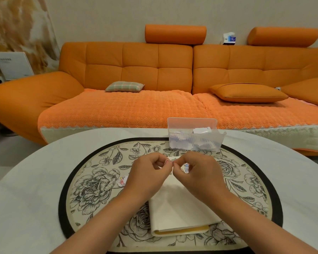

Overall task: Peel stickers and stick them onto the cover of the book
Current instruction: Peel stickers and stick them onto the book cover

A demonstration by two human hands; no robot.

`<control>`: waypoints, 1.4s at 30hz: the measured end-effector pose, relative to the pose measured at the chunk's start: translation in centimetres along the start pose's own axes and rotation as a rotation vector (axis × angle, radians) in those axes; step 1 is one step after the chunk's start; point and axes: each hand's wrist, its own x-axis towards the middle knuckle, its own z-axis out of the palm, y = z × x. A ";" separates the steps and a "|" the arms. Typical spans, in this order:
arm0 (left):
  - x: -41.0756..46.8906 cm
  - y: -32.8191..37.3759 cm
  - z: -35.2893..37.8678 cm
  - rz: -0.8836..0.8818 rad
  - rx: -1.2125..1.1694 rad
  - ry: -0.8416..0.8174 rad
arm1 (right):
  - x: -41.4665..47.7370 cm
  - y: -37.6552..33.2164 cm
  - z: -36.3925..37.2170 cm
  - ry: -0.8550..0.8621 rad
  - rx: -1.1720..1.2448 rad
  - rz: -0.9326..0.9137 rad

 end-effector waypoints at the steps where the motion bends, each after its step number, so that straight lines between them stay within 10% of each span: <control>1: 0.1 0.0 -0.2 -0.004 -0.006 0.002 | 0.1 -0.1 -0.2 -0.065 0.112 0.071; 9: 0.8 0.4 -1.3 0.012 -0.052 -0.100 | 1.2 -0.4 -1.3 -0.334 0.808 0.498; 42: 0.7 0.8 -1.3 -0.059 -0.089 -0.161 | 1.2 0.3 -1.0 -0.367 0.568 0.343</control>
